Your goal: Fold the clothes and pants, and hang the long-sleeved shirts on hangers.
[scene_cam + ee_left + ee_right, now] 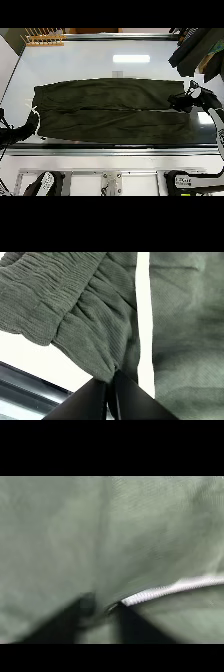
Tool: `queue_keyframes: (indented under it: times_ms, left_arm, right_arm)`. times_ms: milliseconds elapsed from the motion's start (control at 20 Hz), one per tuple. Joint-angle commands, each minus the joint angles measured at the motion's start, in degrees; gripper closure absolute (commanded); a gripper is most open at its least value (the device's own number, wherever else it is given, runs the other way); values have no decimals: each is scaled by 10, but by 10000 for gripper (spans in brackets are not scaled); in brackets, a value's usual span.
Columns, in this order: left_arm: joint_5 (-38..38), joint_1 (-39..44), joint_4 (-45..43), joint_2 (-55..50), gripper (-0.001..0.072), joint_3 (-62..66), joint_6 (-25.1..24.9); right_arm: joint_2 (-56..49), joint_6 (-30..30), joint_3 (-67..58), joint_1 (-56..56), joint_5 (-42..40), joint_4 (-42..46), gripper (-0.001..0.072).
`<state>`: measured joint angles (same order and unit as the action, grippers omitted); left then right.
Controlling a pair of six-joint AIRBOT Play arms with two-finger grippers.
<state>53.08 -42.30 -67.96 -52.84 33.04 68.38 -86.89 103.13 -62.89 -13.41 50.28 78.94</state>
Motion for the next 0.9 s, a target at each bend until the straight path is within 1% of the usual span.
queue_keyframes:
  times_ms: [0, 50, 150, 200, 300, 400, 450, 550, 600, 700, 850]
  left_arm:
    - [5, -1, 0, 0, 693, 0, 0]
    - [5, -1, 0, 0, 693, 0, 0]
    - [8, -1, 0, 0, 693, 0, 0]
    - [8, -1, 0, 0, 693, 0, 0]
    - [11, -1, 0, 0, 693, 0, 0]
    - [14, -1, 0, 0, 693, 0, 0]
    - [15, -1, 0, 0, 693, 0, 0]
    - [16, -1, 0, 0, 693, 0, 0]
    - [16, -1, 0, 0, 693, 0, 0]
    - [20, -1, 0, 0, 693, 0, 0]
    - [24, -1, 1, 0, 693, 0, 0]
  right_arm:
    - [39, 1, -1, -18, 53, 8, 56]
    - [66, -7, -3, -37, 73, 10, 57]
    - [120, -69, 3, -95, 139, 11, 59]
    - [146, -87, 21, -132, 171, 16, 59]
    - [200, -96, 93, -227, 191, 12, 59]
    - [247, -98, 185, -329, 180, -13, 59]
    - [260, -108, 223, -373, 170, -40, 59]
    - [269, -163, 285, -436, 144, -115, 70]
    - [268, -192, 309, -451, 130, -147, 70]
    - [263, -220, 339, -446, 101, -176, 70]
    - [250, -237, 361, -416, 60, -204, 71]
